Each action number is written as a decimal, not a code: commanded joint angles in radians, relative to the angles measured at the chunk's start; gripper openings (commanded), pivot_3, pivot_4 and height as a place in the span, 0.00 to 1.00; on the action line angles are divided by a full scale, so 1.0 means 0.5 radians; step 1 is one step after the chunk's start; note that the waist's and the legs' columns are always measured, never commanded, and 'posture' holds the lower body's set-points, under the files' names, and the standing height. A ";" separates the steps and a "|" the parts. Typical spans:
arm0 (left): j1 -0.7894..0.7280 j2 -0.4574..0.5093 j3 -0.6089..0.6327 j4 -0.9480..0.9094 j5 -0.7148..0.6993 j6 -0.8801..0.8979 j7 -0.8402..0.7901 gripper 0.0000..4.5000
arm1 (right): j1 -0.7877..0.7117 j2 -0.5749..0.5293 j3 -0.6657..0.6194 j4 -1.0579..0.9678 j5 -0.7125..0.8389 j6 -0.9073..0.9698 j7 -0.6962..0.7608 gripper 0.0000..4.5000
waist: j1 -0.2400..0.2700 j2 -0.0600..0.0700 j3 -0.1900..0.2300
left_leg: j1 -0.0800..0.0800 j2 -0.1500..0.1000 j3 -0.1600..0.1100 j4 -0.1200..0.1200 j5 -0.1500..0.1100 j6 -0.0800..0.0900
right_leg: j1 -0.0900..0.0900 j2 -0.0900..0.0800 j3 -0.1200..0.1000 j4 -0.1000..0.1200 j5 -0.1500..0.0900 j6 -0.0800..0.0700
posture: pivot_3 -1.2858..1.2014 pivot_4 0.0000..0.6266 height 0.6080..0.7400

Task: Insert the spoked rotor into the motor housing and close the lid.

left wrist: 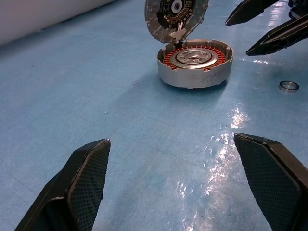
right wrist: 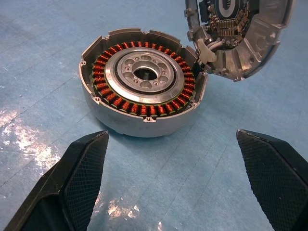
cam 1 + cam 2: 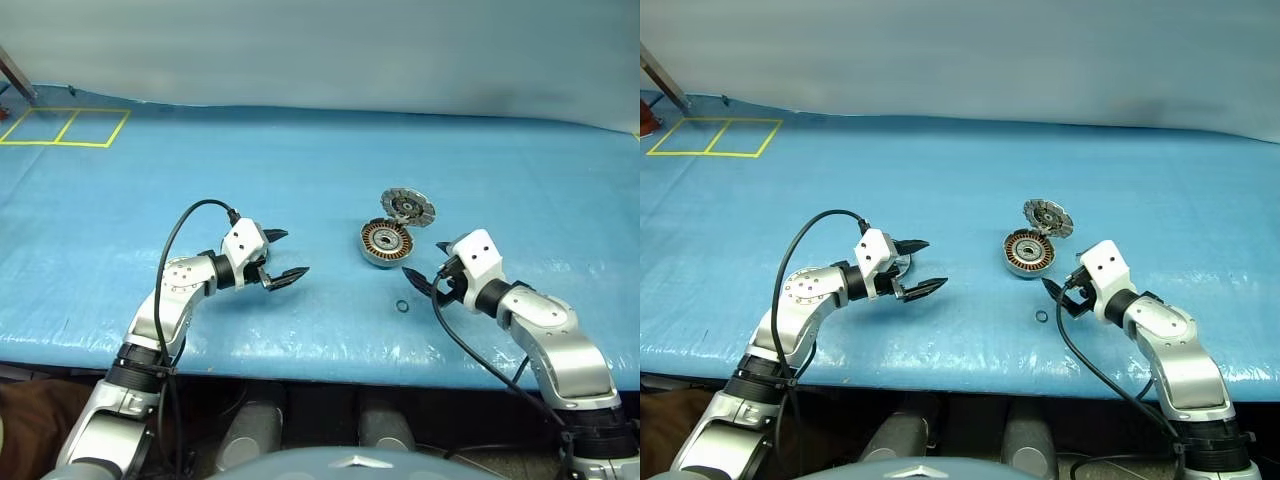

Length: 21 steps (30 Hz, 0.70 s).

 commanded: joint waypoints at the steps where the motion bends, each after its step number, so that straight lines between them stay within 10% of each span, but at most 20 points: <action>1: -0.017 -0.002 0.031 -0.009 -0.004 -0.056 0.003 1.00 | -0.008 -0.020 -0.010 -0.102 0.013 -0.002 0.012 1.00 | 0.000 0.000 0.000 | 0.000 0.000 0.000 0.000 0.000 0.000 | 0.000 0.000 0.000 0.000 0.000 0.000 | 0.52 0.24 1.00; 21: -0.041 -0.008 0.044 0.007 -0.021 -0.048 0.006 1.00 | -0.014 -0.041 0.035 -0.136 -0.029 0.000 0.028 1.00 | 0.002 0.000 0.000 | -0.001 0.000 0.001 0.005 -0.001 0.002 | 0.001 0.000 0.001 0.000 0.001 0.001 | 0.52 0.24 1.00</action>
